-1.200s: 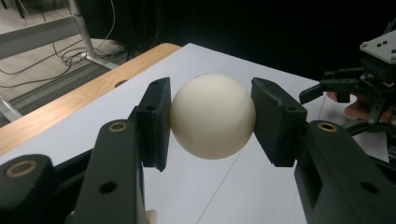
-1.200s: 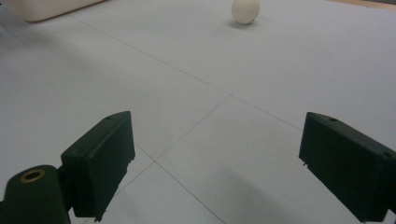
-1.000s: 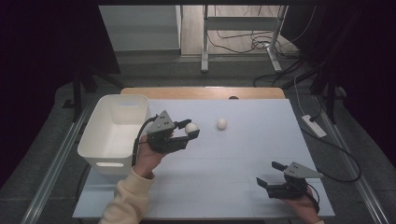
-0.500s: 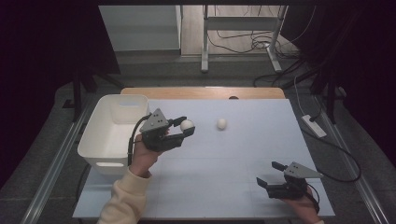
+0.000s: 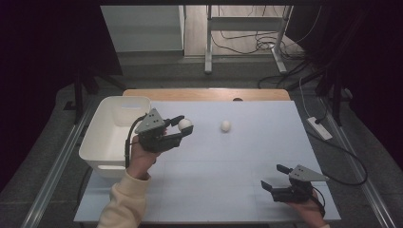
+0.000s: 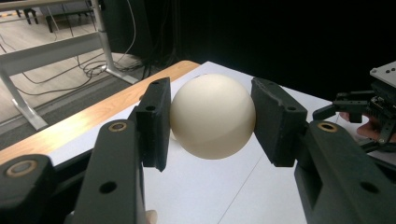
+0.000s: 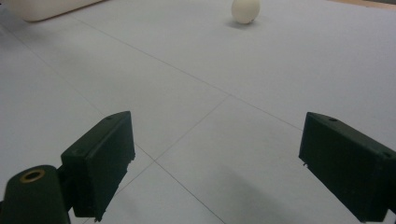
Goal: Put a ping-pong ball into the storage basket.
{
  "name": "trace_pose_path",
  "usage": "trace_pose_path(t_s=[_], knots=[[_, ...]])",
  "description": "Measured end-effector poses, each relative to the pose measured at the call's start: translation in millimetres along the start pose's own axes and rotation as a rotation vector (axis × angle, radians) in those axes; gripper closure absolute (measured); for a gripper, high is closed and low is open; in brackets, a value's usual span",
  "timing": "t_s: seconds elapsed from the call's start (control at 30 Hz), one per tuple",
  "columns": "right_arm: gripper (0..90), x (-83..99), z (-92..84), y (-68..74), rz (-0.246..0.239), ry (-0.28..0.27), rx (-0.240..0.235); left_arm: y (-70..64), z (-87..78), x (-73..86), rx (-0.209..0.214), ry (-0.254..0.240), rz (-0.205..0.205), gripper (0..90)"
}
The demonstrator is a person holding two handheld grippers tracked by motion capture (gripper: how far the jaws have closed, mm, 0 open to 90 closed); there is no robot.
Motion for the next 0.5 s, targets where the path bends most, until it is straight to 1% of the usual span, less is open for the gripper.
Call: trace_pose_path(t_s=[0.5], knots=[[10.3, 0.0, 0.2, 0.1, -0.002, 0.000, 0.001, 5.0, -9.4, -5.1, -0.031, -0.006, 0.010, 50.6]])
Point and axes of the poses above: each handheld gripper's, and its own axes: z roughly forward along the jaws, x roughly out of its underside, y roughly to its left, the point moved 2 cm from there along z, roughly forward along the jaws, and after that the axes turned 15 degrees about -y, right-handed, at the moved point
